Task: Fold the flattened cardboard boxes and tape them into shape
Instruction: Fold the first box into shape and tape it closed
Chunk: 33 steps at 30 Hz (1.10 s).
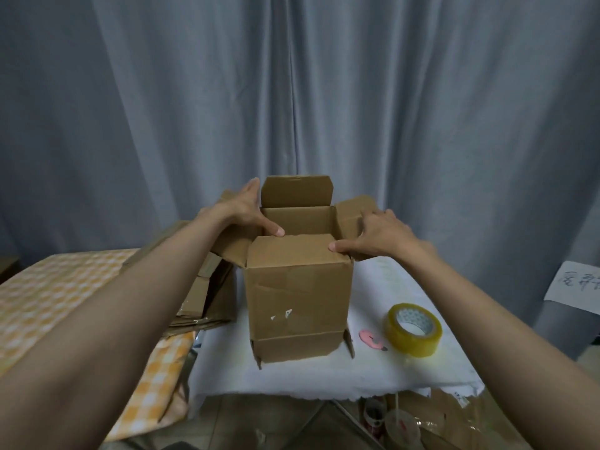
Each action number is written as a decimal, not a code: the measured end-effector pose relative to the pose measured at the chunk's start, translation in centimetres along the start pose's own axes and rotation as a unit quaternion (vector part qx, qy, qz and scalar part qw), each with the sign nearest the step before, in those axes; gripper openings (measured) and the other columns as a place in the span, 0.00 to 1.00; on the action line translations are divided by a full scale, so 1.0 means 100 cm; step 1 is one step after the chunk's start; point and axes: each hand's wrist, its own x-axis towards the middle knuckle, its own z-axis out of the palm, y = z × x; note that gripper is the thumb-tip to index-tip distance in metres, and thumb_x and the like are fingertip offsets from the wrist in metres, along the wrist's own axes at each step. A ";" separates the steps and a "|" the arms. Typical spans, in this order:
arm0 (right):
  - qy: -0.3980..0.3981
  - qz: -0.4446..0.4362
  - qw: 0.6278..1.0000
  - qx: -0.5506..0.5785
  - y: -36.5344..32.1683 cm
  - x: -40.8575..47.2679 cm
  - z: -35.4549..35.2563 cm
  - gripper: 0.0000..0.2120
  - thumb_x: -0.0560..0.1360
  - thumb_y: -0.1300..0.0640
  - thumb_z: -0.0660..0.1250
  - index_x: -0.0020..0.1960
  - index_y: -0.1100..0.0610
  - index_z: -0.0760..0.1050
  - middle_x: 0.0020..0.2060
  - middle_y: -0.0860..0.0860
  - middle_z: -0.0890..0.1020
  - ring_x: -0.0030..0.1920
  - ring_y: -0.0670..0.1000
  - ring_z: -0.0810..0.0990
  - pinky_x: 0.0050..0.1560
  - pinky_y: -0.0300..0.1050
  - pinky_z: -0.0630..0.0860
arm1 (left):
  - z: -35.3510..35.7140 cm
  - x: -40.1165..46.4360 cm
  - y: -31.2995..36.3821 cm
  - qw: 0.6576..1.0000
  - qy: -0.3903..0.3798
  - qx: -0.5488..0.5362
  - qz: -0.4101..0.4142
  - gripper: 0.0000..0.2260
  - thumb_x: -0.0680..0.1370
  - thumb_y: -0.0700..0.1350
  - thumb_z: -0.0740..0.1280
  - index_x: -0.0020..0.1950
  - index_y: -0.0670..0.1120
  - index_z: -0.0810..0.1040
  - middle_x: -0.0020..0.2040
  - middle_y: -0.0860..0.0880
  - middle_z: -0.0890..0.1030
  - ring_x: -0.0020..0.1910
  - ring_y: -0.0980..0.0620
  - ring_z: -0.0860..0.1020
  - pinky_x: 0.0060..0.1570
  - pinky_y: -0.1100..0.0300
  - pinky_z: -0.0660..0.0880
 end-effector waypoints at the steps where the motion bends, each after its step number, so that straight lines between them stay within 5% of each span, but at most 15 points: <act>1: -0.002 0.001 1.000 -0.001 0.000 0.000 0.000 0.39 0.63 0.23 0.67 0.57 0.56 0.74 0.63 0.55 0.76 0.66 0.57 0.69 0.51 0.50 0.67 | -0.002 0.004 0.003 1.000 -0.013 0.004 0.003 0.65 0.60 0.63 0.80 0.81 0.49 0.37 0.82 0.51 0.43 0.80 0.47 0.48 0.76 0.48 0.51; 6: -0.009 0.011 1.000 0.002 0.002 -0.002 -0.002 0.44 0.65 0.24 0.67 0.65 0.57 0.71 0.66 0.54 0.75 0.68 0.56 0.68 0.52 0.51 0.67 | -0.002 0.021 0.007 0.999 -0.036 -0.011 0.014 0.64 0.61 0.68 0.77 0.81 0.50 0.38 0.82 0.50 0.46 0.80 0.47 0.49 0.76 0.47 0.49; 12: -0.020 0.021 1.000 -0.007 0.001 -0.006 -0.001 0.48 0.65 0.23 0.65 0.71 0.57 0.67 0.70 0.56 0.72 0.71 0.58 0.66 0.60 0.54 0.69 | -0.008 0.007 -0.005 0.993 -0.078 0.075 0.039 0.54 0.56 0.82 0.64 0.76 0.58 0.61 0.75 0.52 0.64 0.72 0.47 0.65 0.68 0.48 0.63; 19: -0.042 0.065 0.997 0.009 -0.006 -0.012 -0.007 0.52 0.64 0.26 0.70 0.76 0.58 0.63 0.78 0.54 0.60 0.76 0.63 0.59 0.70 0.59 0.64 | 0.009 -0.013 -0.012 0.984 -0.129 0.120 0.041 0.55 0.55 0.83 0.64 0.77 0.59 0.60 0.76 0.54 0.65 0.72 0.48 0.68 0.69 0.50 0.64; 23: 0.043 0.070 0.996 0.046 -0.015 -0.011 -0.022 0.39 0.67 0.34 0.74 0.69 0.56 0.70 0.76 0.57 0.62 0.67 0.63 0.72 0.59 0.55 0.70 | 0.010 -0.017 -0.008 0.982 -0.121 0.142 0.017 0.59 0.54 0.85 0.62 0.79 0.56 0.58 0.77 0.52 0.65 0.73 0.46 0.67 0.72 0.47 0.64; 27: 0.124 0.022 0.940 0.318 -0.030 -0.006 -0.036 0.25 0.80 0.48 0.62 0.74 0.58 0.69 0.64 0.55 0.79 0.59 0.56 0.80 0.61 0.51 0.77 | 0.009 -0.020 -0.004 0.981 -0.125 0.149 0.018 0.59 0.53 0.85 0.62 0.78 0.56 0.58 0.76 0.51 0.66 0.72 0.45 0.68 0.71 0.45 0.65; 29: 0.107 -0.004 0.909 0.404 -0.041 -0.007 -0.031 0.18 0.83 0.54 0.57 0.66 0.61 0.75 0.56 0.57 0.83 0.47 0.52 0.83 0.49 0.44 0.81 | 0.010 -0.021 -0.003 0.980 -0.125 0.152 0.019 0.59 0.54 0.85 0.61 0.78 0.56 0.59 0.76 0.50 0.66 0.71 0.45 0.69 0.71 0.45 0.66; 31: 0.071 -0.043 0.933 0.351 -0.049 -0.006 -0.018 0.17 0.83 0.56 0.55 0.61 0.61 0.79 0.56 0.58 0.84 0.52 0.55 0.82 0.50 0.44 0.76 | 0.010 -0.022 -0.002 0.979 -0.125 0.163 0.013 0.59 0.55 0.85 0.61 0.79 0.55 0.58 0.77 0.50 0.65 0.72 0.44 0.67 0.71 0.46 0.65; 33: 0.019 -0.084 0.963 0.257 -0.051 -0.002 0.000 0.17 0.84 0.54 0.57 0.68 0.56 0.77 0.65 0.56 0.80 0.65 0.55 0.76 0.57 0.41 0.69 | 0.008 -0.024 0.003 0.976 -0.125 0.177 0.005 0.58 0.56 0.84 0.60 0.79 0.54 0.57 0.78 0.49 0.63 0.74 0.44 0.66 0.72 0.45 0.64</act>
